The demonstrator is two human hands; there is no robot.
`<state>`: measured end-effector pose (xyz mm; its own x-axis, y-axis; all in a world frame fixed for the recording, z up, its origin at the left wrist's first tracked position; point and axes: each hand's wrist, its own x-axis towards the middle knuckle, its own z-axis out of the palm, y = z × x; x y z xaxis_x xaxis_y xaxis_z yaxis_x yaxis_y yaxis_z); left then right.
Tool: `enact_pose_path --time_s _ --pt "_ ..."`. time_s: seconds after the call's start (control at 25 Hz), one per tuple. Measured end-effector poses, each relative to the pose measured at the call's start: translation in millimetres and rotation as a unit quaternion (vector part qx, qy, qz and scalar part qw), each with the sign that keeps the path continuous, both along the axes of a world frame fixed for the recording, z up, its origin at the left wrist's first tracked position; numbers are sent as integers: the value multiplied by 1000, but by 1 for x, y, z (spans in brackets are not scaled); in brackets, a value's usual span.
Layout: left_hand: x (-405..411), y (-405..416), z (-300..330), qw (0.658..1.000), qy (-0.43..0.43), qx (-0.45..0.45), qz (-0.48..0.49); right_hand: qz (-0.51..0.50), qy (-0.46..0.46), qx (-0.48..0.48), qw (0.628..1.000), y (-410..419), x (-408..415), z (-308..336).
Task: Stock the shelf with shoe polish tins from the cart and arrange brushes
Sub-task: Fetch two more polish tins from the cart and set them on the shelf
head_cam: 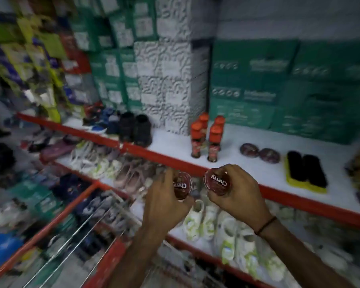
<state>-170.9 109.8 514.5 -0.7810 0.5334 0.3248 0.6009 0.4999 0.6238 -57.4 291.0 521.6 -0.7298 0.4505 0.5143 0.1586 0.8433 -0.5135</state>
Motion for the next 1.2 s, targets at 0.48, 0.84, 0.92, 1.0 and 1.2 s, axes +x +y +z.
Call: enact_pose_path --time_s 0.48,0.84,0.92,1.0,1.2 --pt "9 225 6 974 -29 -126 -184 -173 -276 127 937 150 30 -1" --pt "3 255 5 971 -11 -162 -178 -166 -304 169 923 178 37 3" --pt "1 258 4 971 -7 -164 -174 -167 -305 171 922 181 36 4" --pt "-1 259 2 970 -12 -169 -174 -170 -310 169 920 183 36 4" --pt "-8 265 5 975 -24 -125 -184 -151 -289 132 936 193 36 6"
